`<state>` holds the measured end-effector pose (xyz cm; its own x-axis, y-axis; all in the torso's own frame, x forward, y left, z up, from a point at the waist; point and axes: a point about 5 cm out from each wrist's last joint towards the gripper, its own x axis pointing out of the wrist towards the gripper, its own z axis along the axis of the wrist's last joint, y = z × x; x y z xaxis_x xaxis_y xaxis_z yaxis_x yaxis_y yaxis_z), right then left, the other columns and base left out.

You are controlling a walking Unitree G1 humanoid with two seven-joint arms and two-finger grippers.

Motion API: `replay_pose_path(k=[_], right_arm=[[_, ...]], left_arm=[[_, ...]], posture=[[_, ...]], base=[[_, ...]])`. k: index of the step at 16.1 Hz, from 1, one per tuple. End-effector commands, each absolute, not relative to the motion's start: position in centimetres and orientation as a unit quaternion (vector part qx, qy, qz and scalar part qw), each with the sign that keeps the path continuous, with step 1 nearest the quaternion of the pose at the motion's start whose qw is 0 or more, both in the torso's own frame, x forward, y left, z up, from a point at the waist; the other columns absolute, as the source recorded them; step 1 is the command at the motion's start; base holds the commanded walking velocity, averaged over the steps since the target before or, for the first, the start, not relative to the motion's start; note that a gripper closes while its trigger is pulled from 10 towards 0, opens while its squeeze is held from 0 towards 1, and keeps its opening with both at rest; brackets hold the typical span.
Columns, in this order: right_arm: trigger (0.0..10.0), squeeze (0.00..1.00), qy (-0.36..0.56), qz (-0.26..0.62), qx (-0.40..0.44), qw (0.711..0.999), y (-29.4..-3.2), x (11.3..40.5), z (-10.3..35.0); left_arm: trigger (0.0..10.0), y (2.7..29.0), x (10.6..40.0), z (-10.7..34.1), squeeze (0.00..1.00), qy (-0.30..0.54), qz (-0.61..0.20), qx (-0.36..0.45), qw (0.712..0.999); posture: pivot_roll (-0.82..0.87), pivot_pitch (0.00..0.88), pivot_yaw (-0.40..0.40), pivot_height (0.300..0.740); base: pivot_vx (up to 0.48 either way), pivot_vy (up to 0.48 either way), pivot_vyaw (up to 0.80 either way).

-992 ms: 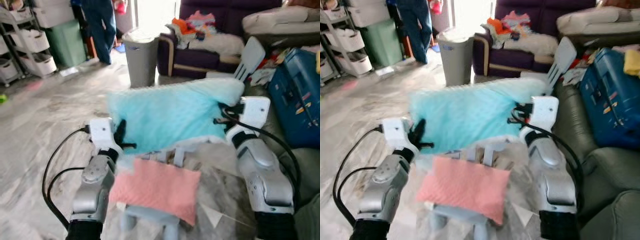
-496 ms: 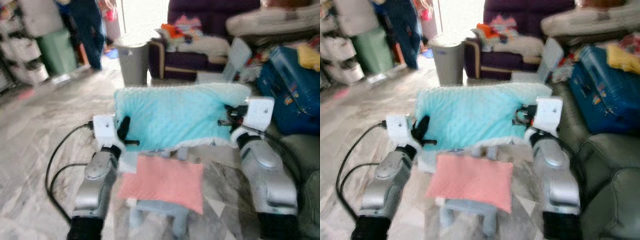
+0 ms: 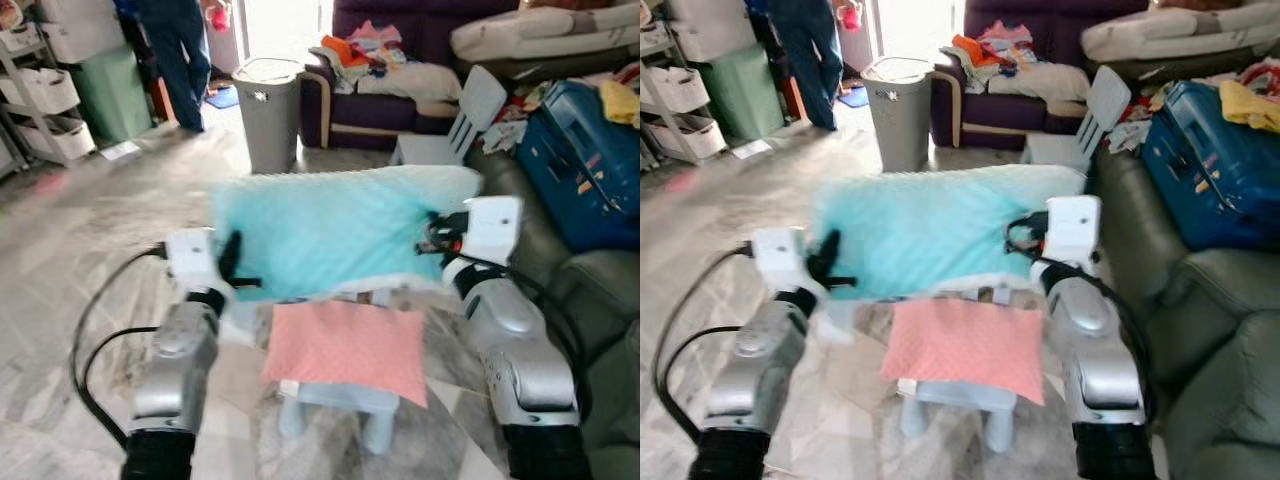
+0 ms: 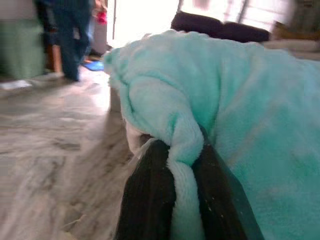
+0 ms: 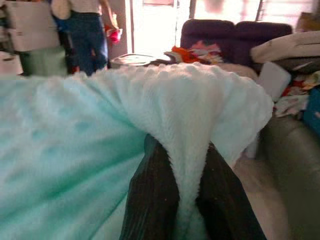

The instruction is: Move the pillow to the sofa

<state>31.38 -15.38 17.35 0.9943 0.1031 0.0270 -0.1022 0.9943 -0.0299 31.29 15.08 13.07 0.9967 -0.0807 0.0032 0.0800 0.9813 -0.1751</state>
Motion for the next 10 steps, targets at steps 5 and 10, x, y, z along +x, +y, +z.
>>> replay_pose_path(k=[5, 10], right_arm=[[10.0, 0.0, -0.023, 0.044, -0.01, 0.999, -16.13, 31.46, 17.96], [10.0, 0.0, -0.03, 0.023, 0.005, 0.999, -16.49, 31.61, 18.17]], left_arm=[[10.0, 14.64, 31.85, 13.72, 0.0, -0.013, -0.048, -0.103, 0.993], [10.0, 13.91, 31.68, 13.28, 0.0, 0.008, -0.059, -0.144, 0.988]], posture=[[-0.08, 0.0, 0.003, 0.74], [-0.08, 0.0, -0.001, 0.74]], base=[[0.0, 0.0, -0.31], [0.0, 0.0, -0.76]])
